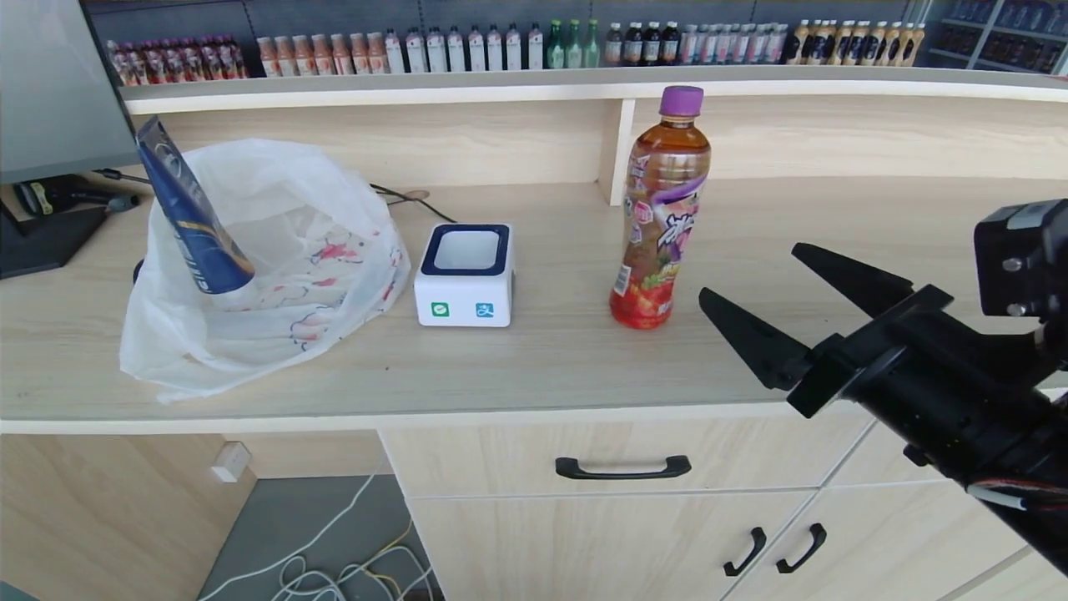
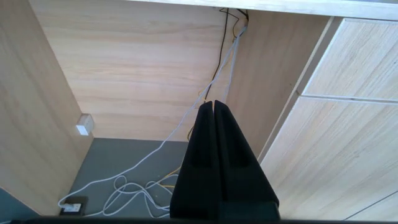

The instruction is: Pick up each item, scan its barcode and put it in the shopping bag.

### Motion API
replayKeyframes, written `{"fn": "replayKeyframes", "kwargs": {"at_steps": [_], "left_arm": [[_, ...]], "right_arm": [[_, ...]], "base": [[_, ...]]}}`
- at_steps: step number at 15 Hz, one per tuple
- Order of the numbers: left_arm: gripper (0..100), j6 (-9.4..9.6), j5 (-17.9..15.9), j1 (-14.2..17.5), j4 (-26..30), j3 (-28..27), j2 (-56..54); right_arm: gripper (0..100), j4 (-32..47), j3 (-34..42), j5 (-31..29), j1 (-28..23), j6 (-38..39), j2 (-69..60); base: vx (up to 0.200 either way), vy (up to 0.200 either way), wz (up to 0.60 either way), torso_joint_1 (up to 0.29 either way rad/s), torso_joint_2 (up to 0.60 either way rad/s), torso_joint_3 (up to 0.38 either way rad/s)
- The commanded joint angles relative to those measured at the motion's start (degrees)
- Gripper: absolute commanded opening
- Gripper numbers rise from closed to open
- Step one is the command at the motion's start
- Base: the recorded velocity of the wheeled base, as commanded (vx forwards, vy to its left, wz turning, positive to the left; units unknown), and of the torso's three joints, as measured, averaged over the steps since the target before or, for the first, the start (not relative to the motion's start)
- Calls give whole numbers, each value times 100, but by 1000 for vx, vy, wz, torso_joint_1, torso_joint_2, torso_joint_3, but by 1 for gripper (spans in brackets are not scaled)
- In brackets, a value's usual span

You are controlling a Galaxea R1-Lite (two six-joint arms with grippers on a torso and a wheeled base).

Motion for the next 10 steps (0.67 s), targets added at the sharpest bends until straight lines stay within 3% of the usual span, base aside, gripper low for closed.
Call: {"fn": "replayKeyframes", "kwargs": {"at_steps": [1, 10], "left_arm": [[0, -4, 2, 0, 0, 0, -2], [0, -4, 2, 0, 0, 0, -2]], "right_arm": [[100, 49, -176, 11, 8, -127, 233], [100, 32, -1327, -24, -545, -4, 1429]], "base": [[0, 0, 0, 0, 0, 0], [0, 0, 0, 0, 0, 0]]}}
